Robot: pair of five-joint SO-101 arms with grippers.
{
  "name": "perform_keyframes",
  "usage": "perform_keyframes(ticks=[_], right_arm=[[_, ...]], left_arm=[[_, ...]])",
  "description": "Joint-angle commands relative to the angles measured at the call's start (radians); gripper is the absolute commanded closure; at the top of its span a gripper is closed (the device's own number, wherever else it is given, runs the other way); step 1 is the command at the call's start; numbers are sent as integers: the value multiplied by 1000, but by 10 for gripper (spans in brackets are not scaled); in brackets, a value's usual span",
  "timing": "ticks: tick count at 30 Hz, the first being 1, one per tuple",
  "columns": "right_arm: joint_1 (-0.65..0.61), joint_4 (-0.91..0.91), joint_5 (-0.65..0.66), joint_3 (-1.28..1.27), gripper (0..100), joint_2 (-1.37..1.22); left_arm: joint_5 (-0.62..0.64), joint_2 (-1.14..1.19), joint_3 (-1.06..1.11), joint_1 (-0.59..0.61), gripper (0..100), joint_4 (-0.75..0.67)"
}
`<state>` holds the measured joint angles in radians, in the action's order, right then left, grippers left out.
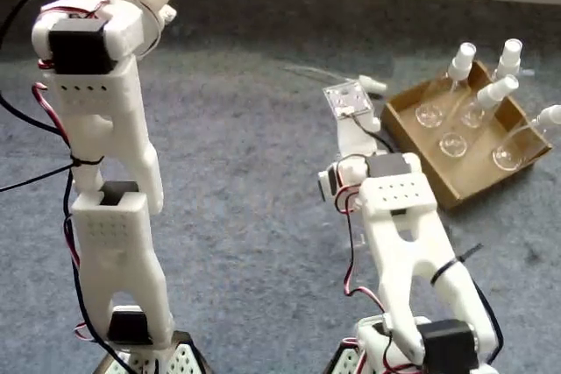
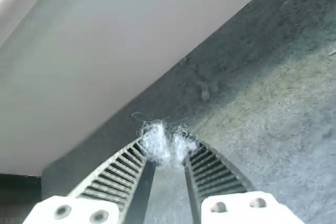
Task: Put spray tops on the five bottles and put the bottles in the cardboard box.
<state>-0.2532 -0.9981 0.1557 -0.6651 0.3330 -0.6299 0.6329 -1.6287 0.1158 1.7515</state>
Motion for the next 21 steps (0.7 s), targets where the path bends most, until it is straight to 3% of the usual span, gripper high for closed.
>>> perform_keyframes(ticks=[1, 7, 14, 21], right_arm=[[-25, 25, 0, 111, 921, -58], [-59, 25, 0, 197, 911, -199], [-59, 21, 2, 237, 761, -318], [-58, -18, 2, 248, 752, -271]], left_arm=[[15, -18, -33, 36, 994, 9], [15, -18, -33, 81, 995, 9], [15, -18, -33, 137, 995, 9], [172, -18, -33, 191, 995, 9]])
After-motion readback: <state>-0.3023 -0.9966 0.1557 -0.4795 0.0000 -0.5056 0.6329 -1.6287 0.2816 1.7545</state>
